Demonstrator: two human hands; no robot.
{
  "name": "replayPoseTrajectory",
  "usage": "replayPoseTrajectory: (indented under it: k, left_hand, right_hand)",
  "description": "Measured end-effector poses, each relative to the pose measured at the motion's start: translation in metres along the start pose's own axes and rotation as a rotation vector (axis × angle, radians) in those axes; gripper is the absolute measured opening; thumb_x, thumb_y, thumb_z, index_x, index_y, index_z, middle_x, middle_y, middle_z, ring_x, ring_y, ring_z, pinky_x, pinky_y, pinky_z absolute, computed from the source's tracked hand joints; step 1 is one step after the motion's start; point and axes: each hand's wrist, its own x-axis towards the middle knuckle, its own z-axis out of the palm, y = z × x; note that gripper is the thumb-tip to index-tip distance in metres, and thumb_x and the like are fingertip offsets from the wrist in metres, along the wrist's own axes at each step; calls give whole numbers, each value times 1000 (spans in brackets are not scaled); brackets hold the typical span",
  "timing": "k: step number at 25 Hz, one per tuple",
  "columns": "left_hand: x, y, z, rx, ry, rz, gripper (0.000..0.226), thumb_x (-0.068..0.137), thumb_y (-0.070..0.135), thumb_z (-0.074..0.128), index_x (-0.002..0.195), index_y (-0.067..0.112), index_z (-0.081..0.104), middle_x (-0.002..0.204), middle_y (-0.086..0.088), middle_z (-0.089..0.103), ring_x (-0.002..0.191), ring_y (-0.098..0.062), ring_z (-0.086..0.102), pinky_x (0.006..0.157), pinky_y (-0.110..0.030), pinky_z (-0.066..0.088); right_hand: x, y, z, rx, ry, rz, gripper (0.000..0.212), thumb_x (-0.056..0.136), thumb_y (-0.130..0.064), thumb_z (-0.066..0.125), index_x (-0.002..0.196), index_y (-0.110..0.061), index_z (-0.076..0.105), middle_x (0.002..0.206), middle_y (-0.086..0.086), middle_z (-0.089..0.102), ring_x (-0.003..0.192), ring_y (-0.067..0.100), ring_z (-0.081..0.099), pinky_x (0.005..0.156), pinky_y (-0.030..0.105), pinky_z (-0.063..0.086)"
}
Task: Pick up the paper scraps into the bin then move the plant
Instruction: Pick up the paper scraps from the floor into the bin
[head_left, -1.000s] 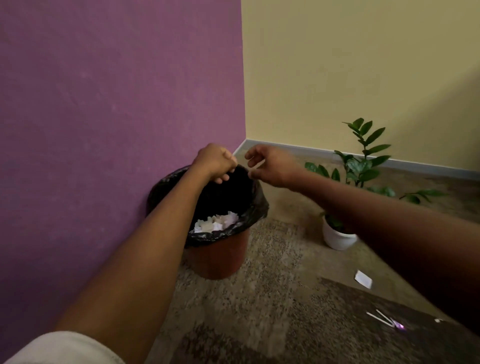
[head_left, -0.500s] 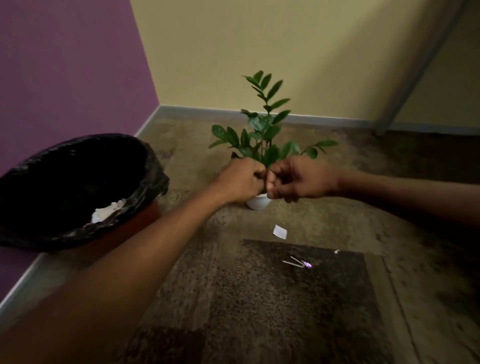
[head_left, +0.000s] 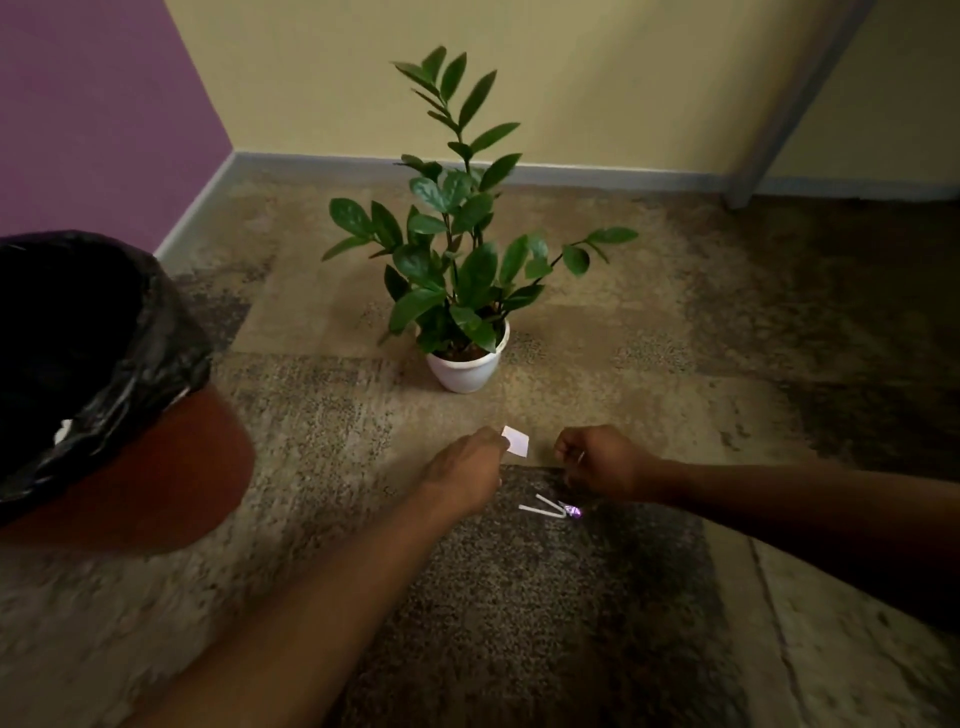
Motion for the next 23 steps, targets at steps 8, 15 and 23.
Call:
replayPoseTrajectory:
  k: [8, 15, 23]
  left_hand:
    - [33, 13, 27, 81, 87, 49, 58, 94, 4, 46, 149, 15, 32, 152, -6, 34, 131, -31, 40, 107, -38, 34]
    - [34, 20, 32, 170, 175, 39, 25, 98, 12, 42, 120, 14, 55, 120, -11, 52, 109, -30, 54, 82, -40, 48]
    - [9, 10, 24, -158, 115, -107, 20, 88, 18, 52, 91, 15, 72, 97, -10, 71, 90, -31, 67, 79, -38, 56]
  right_hand:
    - [1, 11, 58, -110, -29, -146, 28, 68, -21, 66, 92, -24, 53, 97, -3, 52, 84, 19, 56, 72, 32, 47]
    - [-6, 3, 64, -279, -48, -190, 9, 86, -19, 53, 93, -13, 55, 103, 10, 60, 90, 30, 61, 76, 38, 50]
    - [9, -20, 39, -231, -138, -82, 17, 88, -18, 55, 95, -4, 63, 101, 19, 68, 93, 34, 63, 76, 31, 44]
